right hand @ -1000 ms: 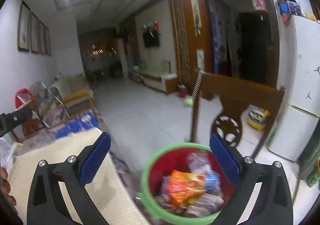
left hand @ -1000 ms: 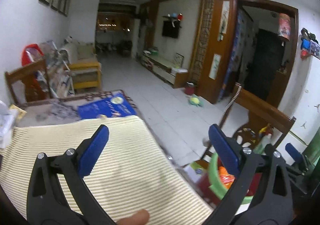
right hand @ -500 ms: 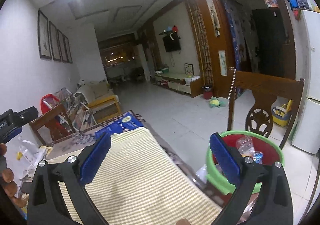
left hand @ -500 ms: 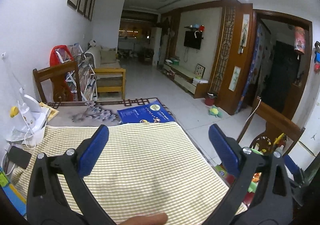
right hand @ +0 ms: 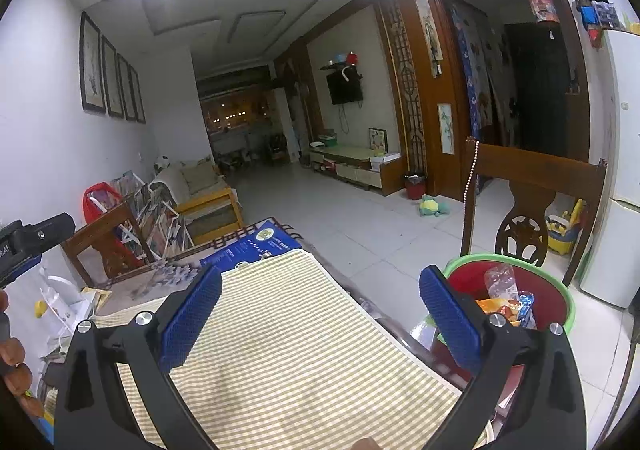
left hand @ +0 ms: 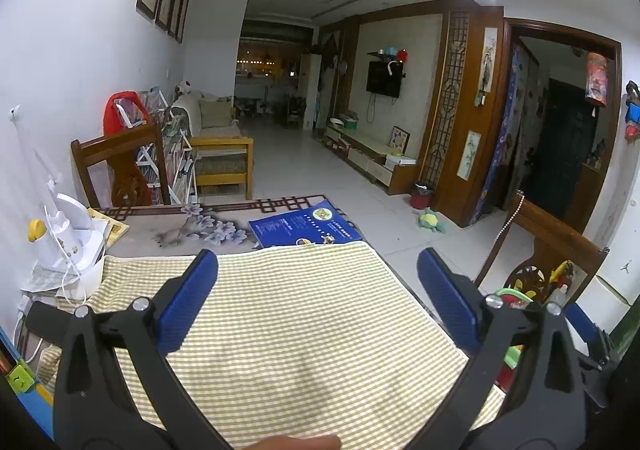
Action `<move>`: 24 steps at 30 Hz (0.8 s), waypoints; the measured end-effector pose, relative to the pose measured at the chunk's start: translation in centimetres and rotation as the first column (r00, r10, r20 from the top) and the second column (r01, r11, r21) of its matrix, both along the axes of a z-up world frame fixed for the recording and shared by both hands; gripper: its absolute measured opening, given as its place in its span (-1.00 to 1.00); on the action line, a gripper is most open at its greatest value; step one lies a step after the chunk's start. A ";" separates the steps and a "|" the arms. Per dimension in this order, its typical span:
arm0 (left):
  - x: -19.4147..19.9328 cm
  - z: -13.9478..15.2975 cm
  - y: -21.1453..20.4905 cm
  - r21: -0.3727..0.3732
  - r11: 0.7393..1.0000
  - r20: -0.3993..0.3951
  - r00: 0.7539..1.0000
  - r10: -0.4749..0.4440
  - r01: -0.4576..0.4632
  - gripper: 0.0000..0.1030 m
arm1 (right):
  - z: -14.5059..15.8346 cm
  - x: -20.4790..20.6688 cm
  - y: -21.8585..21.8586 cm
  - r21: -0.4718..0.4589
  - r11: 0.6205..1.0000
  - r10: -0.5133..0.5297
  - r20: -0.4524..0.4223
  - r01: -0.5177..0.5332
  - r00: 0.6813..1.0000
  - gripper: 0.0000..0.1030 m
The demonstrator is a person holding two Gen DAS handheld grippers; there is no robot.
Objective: Collect trash
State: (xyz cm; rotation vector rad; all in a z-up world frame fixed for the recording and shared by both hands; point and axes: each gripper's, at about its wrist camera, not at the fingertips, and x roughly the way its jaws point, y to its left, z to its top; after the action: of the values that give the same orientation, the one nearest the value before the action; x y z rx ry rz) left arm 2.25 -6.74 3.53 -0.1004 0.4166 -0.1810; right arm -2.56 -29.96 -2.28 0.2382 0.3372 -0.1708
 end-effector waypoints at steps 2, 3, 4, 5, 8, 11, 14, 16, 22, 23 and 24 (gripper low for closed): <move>0.0 0.0 0.3 -0.004 1.000 -0.007 1.000 0.000 0.000 0.90 | 0.0 -0.1 -0.1 -0.001 1.000 0.001 -0.001 -0.001 1.000 0.86; 0.0 0.0 0.3 -0.005 1.000 -0.008 1.000 0.000 -0.001 0.90 | 0.0 -0.1 -0.1 -0.001 1.000 0.001 0.000 -0.001 1.000 0.86; 0.0 0.0 0.4 -0.006 1.000 -0.009 1.000 0.000 0.000 0.90 | 0.1 -0.1 0.2 -0.005 1.000 0.000 0.001 0.000 1.000 0.86; 0.0 0.0 0.5 -0.005 1.000 -0.008 1.000 -0.001 0.001 0.90 | 0.1 -0.1 0.3 -0.007 1.000 0.000 0.001 0.000 1.000 0.86; -0.2 0.0 0.7 -0.003 1.000 -0.003 1.000 -0.007 0.007 0.90 | 0.1 0.0 0.7 -0.015 1.000 0.001 -0.005 -0.001 1.000 0.86; -0.2 -0.1 0.8 -0.007 1.000 -0.004 1.000 -0.014 0.014 0.90 | 0.3 -0.2 0.8 -0.021 1.000 0.007 -0.010 -0.007 1.000 0.86; -0.2 -0.1 1.1 -0.011 1.000 -0.005 1.000 -0.015 0.015 0.90 | 0.3 -0.1 0.9 -0.027 1.000 0.012 -0.015 -0.013 1.000 0.86; -0.2 -0.1 1.1 -0.010 1.000 -0.005 1.000 -0.015 0.015 0.90 | 0.3 0.0 0.9 -0.029 0.999 0.016 -0.020 -0.017 1.000 0.86; 0.0 0.1 1.5 -0.015 1.000 -0.011 1.000 -0.007 0.007 0.90 | 0.3 0.4 1.1 -0.038 0.999 0.032 -0.030 -0.034 0.999 0.86; 0.0 0.0 1.6 -0.015 1.000 -0.013 1.000 -0.005 0.005 0.90 | 0.3 0.5 1.1 -0.038 0.999 0.036 -0.033 -0.038 0.999 0.86; 0.0 0.0 1.6 -0.016 1.000 -0.014 1.000 -0.003 0.003 0.90 | 0.2 0.6 1.1 -0.037 0.998 0.041 -0.036 -0.043 0.998 0.86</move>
State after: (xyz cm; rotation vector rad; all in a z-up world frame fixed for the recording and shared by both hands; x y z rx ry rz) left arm 2.27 -5.10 3.54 -0.1173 0.4296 -0.1866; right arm -1.92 -28.90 -2.05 0.1910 0.3731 -0.1397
